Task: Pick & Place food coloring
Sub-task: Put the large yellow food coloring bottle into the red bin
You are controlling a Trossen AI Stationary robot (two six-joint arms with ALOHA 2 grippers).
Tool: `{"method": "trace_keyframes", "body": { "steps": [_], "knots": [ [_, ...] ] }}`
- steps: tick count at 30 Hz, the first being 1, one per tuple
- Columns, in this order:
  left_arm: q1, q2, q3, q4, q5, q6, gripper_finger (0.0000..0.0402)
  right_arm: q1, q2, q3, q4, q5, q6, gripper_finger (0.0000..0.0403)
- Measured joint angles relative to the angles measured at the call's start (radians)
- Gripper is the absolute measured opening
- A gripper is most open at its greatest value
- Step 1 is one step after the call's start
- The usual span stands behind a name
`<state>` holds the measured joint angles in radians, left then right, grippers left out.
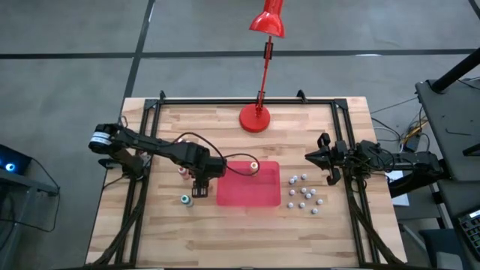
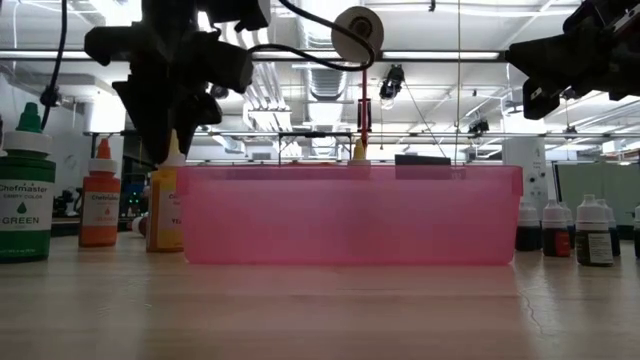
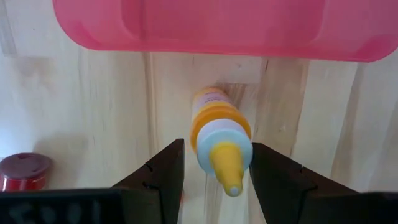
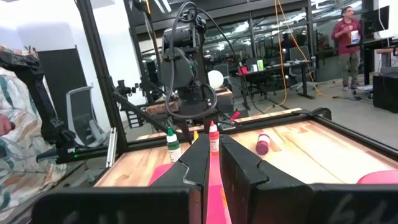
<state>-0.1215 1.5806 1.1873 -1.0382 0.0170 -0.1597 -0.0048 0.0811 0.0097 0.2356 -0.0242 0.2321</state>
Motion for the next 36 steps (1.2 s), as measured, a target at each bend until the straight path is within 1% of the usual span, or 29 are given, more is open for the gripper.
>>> {"method": "trace_keyframes", "body": {
  "steps": [13, 16, 21, 27, 36],
  "knots": [
    [0.0, 0.0, -0.014, 0.022, -0.002, -0.018, 0.0147, 0.0, 0.0, 0.0, 0.0, 0.0, 0.0, 0.0029],
    [0.0, 0.0, -0.016, 0.024, -0.002, -0.023, 0.0132, 0.0, 0.0, 0.0, 0.0, 0.0, 0.0, 0.0029],
    [0.0, -0.001, -0.012, 0.026, -0.005, -0.024, 0.0092, 0.0, 0.0, 0.0, 0.0, 0.0, 0.0, 0.0029],
    [0.0, -0.001, -0.005, 0.026, -0.004, -0.031, 0.0091, 0.0, 0.0, 0.0, 0.0, 0.0, 0.0, 0.0029],
    [0.008, -0.001, 0.094, -0.065, -0.019, -0.032, 0.0091, 0.0, 0.0, 0.0, 0.0, 0.0, 0.0, 0.0029]
  ]
}}
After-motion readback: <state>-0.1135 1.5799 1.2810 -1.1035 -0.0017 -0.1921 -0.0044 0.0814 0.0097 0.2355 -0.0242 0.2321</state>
